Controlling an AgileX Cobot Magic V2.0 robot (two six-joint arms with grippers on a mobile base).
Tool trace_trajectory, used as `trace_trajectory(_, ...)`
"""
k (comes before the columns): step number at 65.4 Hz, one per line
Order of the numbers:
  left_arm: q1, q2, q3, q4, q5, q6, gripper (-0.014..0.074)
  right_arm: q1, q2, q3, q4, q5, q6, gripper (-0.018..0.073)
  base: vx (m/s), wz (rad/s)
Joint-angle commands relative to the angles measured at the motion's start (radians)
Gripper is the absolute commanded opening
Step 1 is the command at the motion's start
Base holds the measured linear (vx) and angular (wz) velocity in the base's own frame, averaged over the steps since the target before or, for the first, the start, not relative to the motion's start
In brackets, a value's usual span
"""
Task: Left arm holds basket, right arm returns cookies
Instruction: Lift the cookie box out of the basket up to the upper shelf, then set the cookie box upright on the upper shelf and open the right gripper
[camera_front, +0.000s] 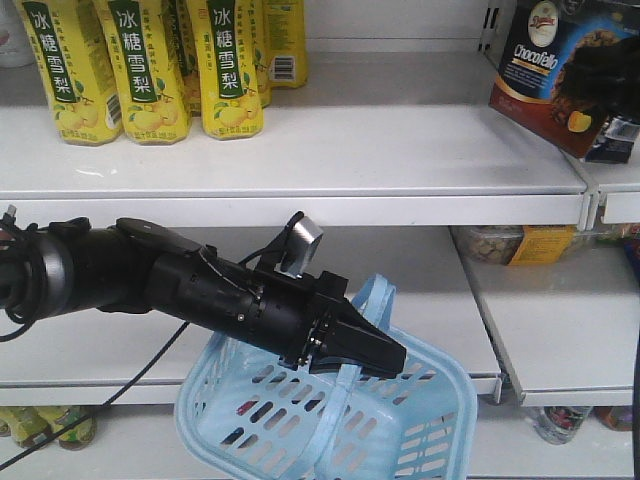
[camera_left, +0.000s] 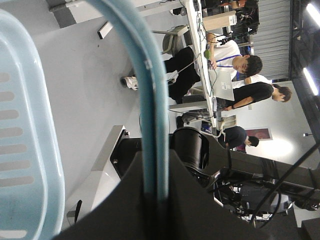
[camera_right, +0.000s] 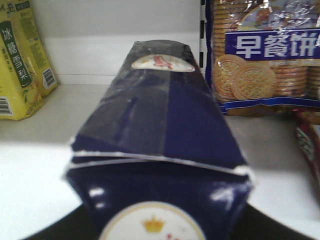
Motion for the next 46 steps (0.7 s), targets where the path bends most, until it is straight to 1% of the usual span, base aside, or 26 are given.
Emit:
trace_trajectory(1, 0.029, -0.053, -0.048, -0.231, -0.107, 0.035, -0.0003, -0.005, 0.034, -0.081, 0.076, -0.021, -0.067, 0.0155, 0.0, 0.0)
trace_trajectory(13, 0.029, -0.053, -0.048, -0.231, -0.107, 0.035, -0.0003, -0.004, 0.124, -0.122, 0.156, 0.064, -0.193, 0.021, 0.0, 0.0)
trace_trajectory(16, 0.029, -0.053, -0.048, -0.231, -0.107, 0.035, -0.0003, 0.001, 0.144, -0.123, 0.177, 0.078, -0.238, 0.0225, 0.0, 0.0)
trace_trajectory(24, 0.029, -0.053, -0.048, -0.231, -0.107, 0.035, -0.0003, 0.043, 0.175, -0.123, 0.186, 0.088, -0.336, 0.0314, 0.0, 0.0)
trace_trajectory(33, 0.029, -0.053, -0.048, -0.231, -0.107, 0.035, -0.0003, 0.097, 0.178, -0.123, 0.186, 0.057, -0.344, 0.0447, 0.0, 0.0)
trace_trajectory(40, 0.029, -0.053, -0.048, -0.231, -0.107, 0.035, -0.0003, 0.101, 0.169, -0.123, 0.186, 0.042, -0.338, 0.0531, 0.0, 0.0)
trace_trajectory(46, 0.029, -0.053, -0.048, -0.231, -0.107, 0.035, -0.0003, 0.094, 0.163, -0.123, 0.189, 0.037, -0.32, 0.0575, 0.0, 0.0)
